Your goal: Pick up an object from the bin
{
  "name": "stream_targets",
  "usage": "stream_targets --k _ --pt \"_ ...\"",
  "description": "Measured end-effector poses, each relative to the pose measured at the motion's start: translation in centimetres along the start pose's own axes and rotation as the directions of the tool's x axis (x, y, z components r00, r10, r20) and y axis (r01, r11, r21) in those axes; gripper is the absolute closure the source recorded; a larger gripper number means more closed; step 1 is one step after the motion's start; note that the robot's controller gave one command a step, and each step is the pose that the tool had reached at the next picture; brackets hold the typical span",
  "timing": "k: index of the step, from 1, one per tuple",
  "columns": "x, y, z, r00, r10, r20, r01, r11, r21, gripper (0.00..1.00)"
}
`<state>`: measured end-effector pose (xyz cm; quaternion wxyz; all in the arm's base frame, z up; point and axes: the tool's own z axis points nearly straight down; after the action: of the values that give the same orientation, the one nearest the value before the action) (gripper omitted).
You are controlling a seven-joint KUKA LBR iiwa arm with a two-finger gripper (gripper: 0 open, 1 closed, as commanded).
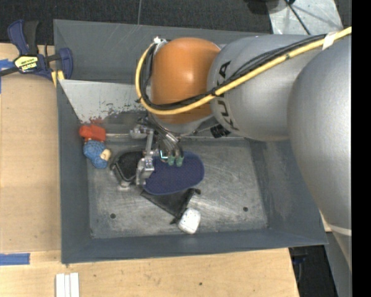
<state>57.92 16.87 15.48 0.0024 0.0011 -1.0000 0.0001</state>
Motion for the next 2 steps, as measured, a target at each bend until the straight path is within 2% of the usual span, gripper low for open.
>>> stream_targets --k 1,2 --pt "1.21 0.29 5.47 0.881 -0.473 0.021 0.473 0.881 0.005 0.00" --pt "1.13 0.44 5.41 0.880 -0.474 0.026 0.474 0.881 0.003 1.00"
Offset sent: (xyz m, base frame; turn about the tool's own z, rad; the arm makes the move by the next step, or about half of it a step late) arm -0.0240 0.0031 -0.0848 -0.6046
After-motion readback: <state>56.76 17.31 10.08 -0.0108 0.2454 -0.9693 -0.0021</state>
